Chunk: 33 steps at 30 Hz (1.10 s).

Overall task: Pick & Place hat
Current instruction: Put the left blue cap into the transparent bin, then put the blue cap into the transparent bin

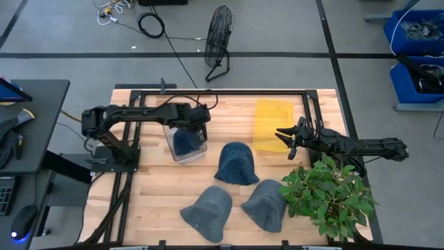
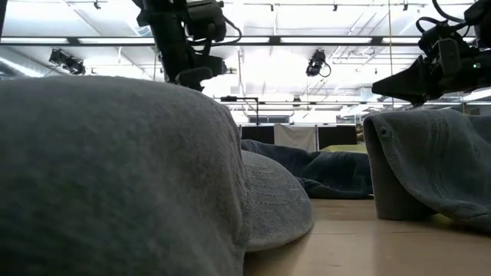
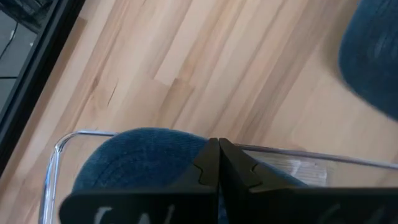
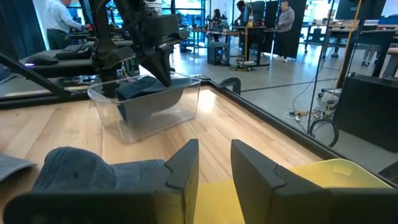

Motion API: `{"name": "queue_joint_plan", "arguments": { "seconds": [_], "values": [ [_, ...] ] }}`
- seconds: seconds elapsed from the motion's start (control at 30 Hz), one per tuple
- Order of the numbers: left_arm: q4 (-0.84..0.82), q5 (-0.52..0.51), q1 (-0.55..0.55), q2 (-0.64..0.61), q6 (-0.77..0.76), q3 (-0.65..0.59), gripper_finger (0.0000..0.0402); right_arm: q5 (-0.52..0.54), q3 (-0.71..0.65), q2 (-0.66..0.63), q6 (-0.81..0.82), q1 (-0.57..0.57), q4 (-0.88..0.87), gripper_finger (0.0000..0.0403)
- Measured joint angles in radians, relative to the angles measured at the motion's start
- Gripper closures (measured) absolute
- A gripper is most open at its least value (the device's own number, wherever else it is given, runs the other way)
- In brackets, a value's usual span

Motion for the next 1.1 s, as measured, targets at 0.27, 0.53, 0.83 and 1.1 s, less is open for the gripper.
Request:
{"name": "queue_joint_plan", "arguments": {
  "seconds": [0.27, 0.53, 0.83, 1.1],
  "values": [
    [-0.101, -0.011, 0.000, 0.000, -0.079, 0.004, 0.0398, 0.000, 0.000, 0.000, 0.000, 0.000, 0.000, 0.0302],
    [-0.220, 0.012, -0.006, 0.007, -0.145, -0.004, 0.0398, 0.000, 0.000, 0.000, 0.000, 0.000, 0.000, 0.0302],
    [-0.350, 0.006, -0.014, 0.011, -0.281, -0.031, 0.0399, 0.000, 0.000, 0.000, 0.000, 0.000, 0.000, 0.0302],
    [-0.349, -0.010, -0.049, -0.032, -0.261, 0.014, 0.0399, 0.000, 0.000, 0.000, 0.000, 0.000, 0.000, 0.0302]
  ]
}}
